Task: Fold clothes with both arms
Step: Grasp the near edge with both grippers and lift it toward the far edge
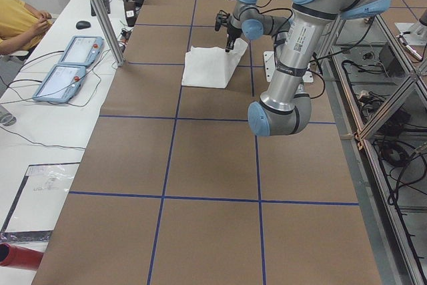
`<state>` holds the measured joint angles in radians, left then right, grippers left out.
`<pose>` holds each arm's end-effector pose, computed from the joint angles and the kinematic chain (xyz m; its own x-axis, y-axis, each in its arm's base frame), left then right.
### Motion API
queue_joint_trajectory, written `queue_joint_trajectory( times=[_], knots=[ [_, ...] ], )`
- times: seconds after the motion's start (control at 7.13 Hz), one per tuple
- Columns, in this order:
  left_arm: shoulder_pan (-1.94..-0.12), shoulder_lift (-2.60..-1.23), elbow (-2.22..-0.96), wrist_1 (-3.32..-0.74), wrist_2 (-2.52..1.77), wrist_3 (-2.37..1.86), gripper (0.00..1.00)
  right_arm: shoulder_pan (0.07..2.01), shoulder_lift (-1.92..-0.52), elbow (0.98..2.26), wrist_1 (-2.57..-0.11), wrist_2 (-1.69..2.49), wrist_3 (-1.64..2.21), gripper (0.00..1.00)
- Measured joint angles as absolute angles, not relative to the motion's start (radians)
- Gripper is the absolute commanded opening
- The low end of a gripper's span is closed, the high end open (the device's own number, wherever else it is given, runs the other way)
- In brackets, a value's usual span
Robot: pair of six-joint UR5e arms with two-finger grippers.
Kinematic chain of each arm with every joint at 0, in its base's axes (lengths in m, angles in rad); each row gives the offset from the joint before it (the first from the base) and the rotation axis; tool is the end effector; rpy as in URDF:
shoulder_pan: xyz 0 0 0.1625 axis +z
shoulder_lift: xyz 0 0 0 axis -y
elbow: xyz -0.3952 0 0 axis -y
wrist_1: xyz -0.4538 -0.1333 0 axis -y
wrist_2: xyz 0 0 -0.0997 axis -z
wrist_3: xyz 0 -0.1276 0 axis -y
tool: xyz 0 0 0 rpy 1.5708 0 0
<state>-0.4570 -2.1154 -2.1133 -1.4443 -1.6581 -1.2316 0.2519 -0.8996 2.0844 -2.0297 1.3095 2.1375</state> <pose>0.4640 -0.3643 0.0899 0.6098 0.0695 -0.7895 0.1830 0.9569 0.2256 -0.5135 -0.3038 0.0776 0.3927 0.6366 0.6638 -0.7321 0.6532 -0.1934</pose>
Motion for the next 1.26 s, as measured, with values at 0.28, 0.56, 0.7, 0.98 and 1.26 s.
queue_joint_trajectory(
  times=[0.28, 0.56, 0.7, 0.98, 1.26],
  knots=[
    [-0.531, -2.184, -1.936, -1.497, -1.656, -1.194, 0.0, 0.332, -0.867, 1.929, -1.906, 1.318, 2.071, 0.0],
    [-0.59, -2.223, -1.73, -1.651, -1.654, -1.143, 0.0, 0.392, -0.821, 1.737, -1.769, 1.327, 2.013, 0.0],
    [-0.612, -2.25, -1.614, -1.745, -1.649, -1.12, 0.99, 0.409, -0.805, 1.664, -1.718, 1.328, 1.981, 0.99],
    [-0.648, -2.271, -1.504, -1.855, -1.641, -1.043, 1.0, 0.434, -0.794, 1.606, -1.678, 1.339, 1.842, 1.0],
    [-0.682, -2.252, -1.531, -1.872, -1.667, -0.948, 1.0, 0.467, -0.79, 1.62, -1.677, 1.408, 1.759, 1.0]
  ],
)
